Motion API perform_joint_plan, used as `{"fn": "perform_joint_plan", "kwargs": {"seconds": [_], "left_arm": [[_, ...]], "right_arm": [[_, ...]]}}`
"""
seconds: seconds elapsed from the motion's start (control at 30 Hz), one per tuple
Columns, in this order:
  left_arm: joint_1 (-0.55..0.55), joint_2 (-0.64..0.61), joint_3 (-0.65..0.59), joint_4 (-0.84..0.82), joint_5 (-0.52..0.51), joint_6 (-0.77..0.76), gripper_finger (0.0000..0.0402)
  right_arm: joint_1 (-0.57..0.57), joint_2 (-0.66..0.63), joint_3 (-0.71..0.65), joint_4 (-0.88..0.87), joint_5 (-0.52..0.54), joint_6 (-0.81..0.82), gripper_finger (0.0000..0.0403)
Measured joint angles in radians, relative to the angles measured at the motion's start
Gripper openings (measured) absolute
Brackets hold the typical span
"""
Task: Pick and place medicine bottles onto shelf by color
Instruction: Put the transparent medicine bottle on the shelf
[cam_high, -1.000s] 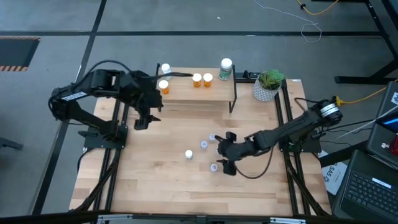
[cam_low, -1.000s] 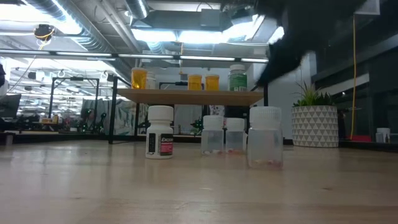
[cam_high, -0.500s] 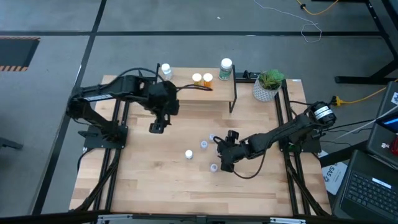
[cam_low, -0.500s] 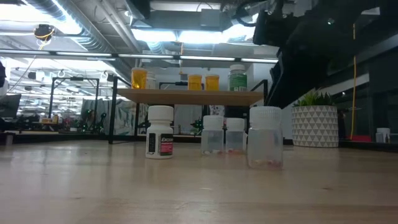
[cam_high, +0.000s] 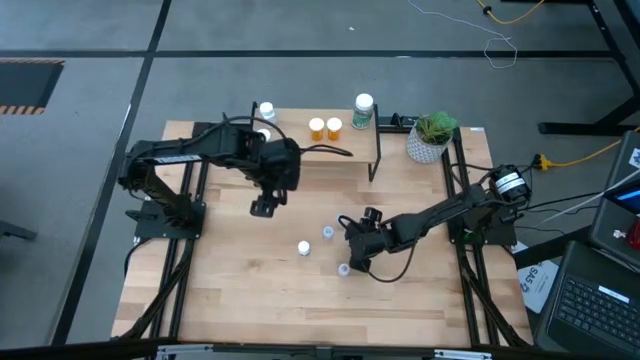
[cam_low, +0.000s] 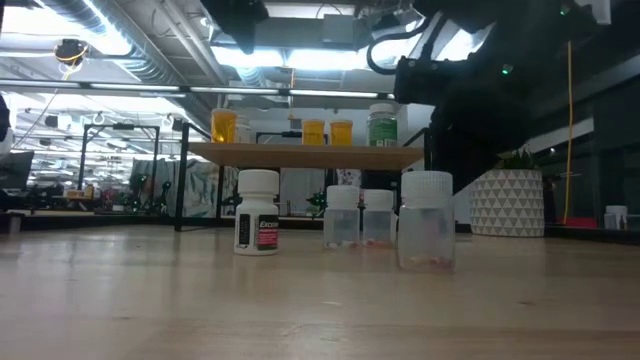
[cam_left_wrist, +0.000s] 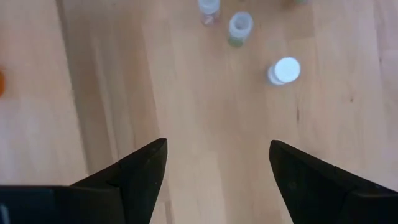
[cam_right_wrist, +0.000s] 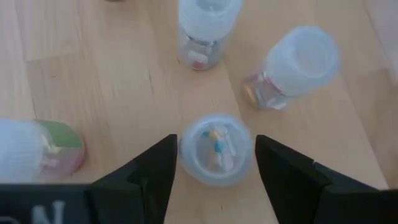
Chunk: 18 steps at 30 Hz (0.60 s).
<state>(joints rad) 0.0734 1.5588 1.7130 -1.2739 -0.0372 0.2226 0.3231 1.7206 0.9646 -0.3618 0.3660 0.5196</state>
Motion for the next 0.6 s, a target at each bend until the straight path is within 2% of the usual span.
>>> {"fn": "perform_joint_plan", "kwargs": {"seconds": [0.33, 0.47, 0.6], "left_arm": [[0.000, -0.001, 0.000, -0.121, -0.082, -0.003, 0.0279], [0.000, -0.001, 0.000, -0.161, -0.121, -0.004, 0.0279], [0.010, -0.008, 0.000, -0.198, -0.164, -0.009, 0.0279]], "right_arm": [[-0.006, 0.000, 0.000, 0.054, 0.000, 0.043, 0.0143], [-0.023, -0.013, 0.023, 0.038, 0.007, 0.052, 0.0142], [-0.052, -0.048, 0.106, -0.059, 0.040, 0.025, 0.0142]]}}
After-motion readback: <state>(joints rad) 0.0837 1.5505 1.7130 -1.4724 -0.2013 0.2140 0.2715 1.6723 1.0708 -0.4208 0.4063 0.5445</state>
